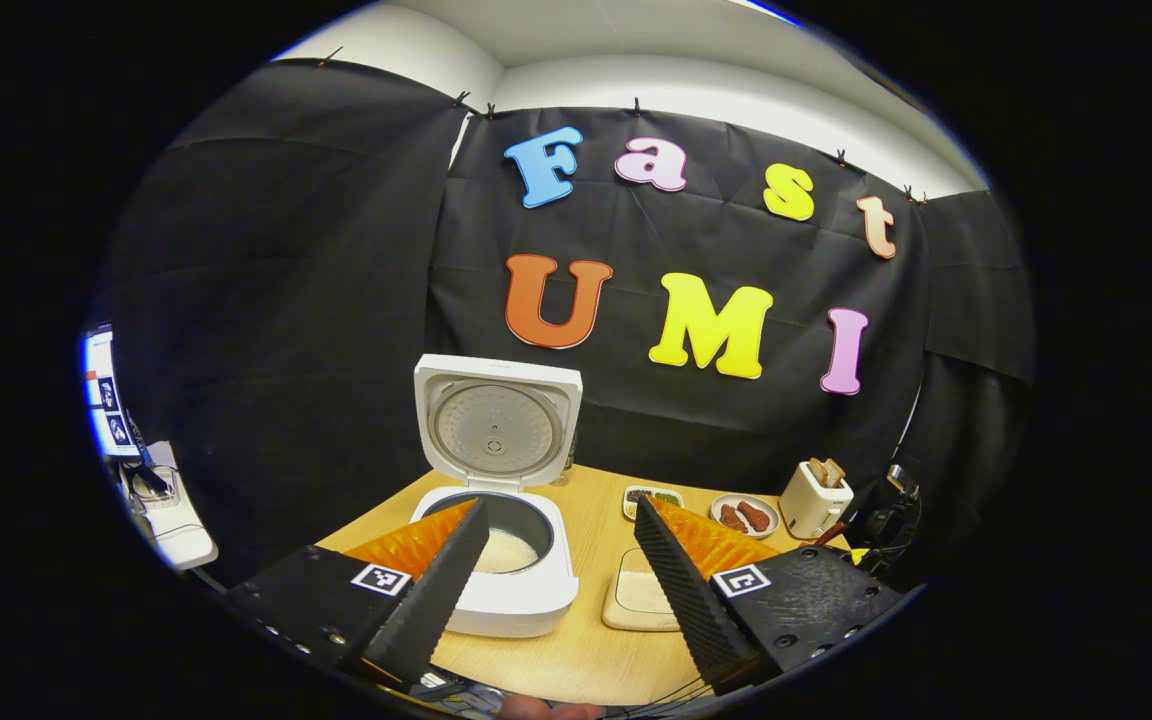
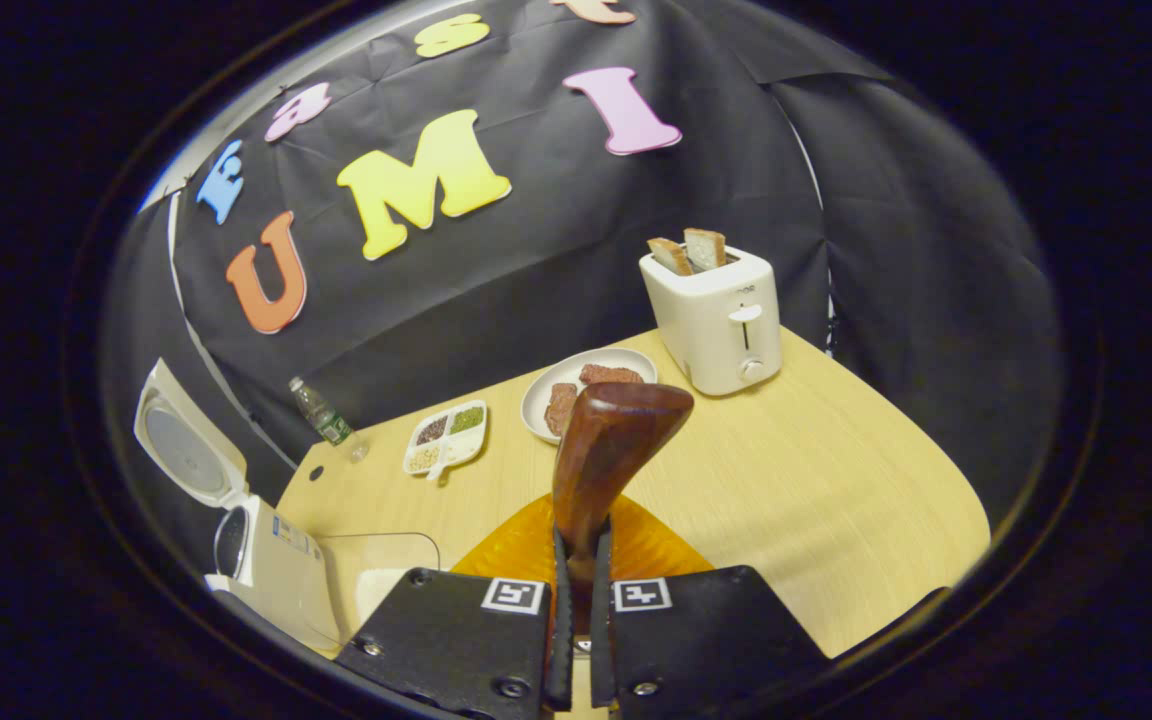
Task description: Close the left gripper, press the button to open the rice cooker; take a wooden spoon from the chopstick holder with the right hand, scoop a spoonful of rice and pour it into the rice cooker, then put the wooden spoon back into the chopstick holder.
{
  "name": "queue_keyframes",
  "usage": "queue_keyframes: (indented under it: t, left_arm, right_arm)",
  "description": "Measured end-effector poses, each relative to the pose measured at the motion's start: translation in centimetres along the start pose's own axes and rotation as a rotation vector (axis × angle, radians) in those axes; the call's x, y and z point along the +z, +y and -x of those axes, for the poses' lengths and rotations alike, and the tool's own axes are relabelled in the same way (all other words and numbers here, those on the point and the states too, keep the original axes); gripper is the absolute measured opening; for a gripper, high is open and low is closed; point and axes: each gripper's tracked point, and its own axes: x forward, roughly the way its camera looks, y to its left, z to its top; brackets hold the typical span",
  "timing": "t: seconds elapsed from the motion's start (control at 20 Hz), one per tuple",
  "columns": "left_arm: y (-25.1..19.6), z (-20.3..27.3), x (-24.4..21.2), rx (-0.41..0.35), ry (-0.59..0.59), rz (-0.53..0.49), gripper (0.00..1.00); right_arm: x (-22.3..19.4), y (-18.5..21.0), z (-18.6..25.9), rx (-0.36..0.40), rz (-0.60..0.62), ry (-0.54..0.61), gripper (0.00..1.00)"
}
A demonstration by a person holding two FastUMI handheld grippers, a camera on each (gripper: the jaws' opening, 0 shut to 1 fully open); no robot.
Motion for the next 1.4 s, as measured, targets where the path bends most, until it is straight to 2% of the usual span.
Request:
queue_keyframes:
  t: [0.3,0.5,0.55,0.6,0.65,0.75,0.85,0.95,1.05,1.25,1.4]
  left_arm:
    - [-0.3,-1.2,0.9,0.006,-0.003,0.005,0.94]
    - [0.3,-2.2,1.8,0.016,-0.020,-0.001,0.94]
    - [0.5,-2.3,2.2,0.017,-0.028,-0.007,0.94]
    - [0.7,-2.6,2.6,0.016,-0.039,-0.013,0.94]
    - [0.9,-3.0,3.1,0.016,-0.050,-0.020,0.94]
    - [1.6,-4.0,4.2,0.025,-0.070,-0.030,0.94]
    - [2.1,-5.2,5.7,0.027,-0.098,-0.032,0.94]
    - [2.9,-6.5,7.1,0.038,-0.125,-0.045,0.94]
    - [3.7,-8.1,9.0,0.051,-0.144,-0.045,0.94]
    - [6.1,-12.3,12.8,0.100,-0.179,-0.061,0.94]
    - [6.8,-16.2,14.4,0.097,-0.157,-0.069,0.94]
  right_arm:
    - [-1.5,-0.3,-0.8,0.017,0.006,0.027,0.15]
    - [-0.6,0.0,0.0,0.043,0.020,0.012,0.24]
    - [-0.3,0.2,0.7,0.049,0.034,0.003,0.41]
    - [0.0,0.2,1.2,0.047,0.050,-0.006,0.48]
    - [0.6,-0.1,1.9,0.035,0.068,-0.018,0.67]
    - [2.2,-0.3,3.4,0.029,0.080,-0.062,0.84]
    - [3.9,-0.8,5.0,0.011,0.101,-0.108,0.85]
    - [6.2,-1.0,6.9,-0.002,0.136,-0.163,0.96]
    - [8.3,-0.8,8.6,0.000,0.159,-0.202,0.99]
    - [11.4,-0.3,11.6,-0.002,0.197,-0.250,1.00]
    - [13.1,0.0,13.5,-0.008,0.228,-0.285,1.00]
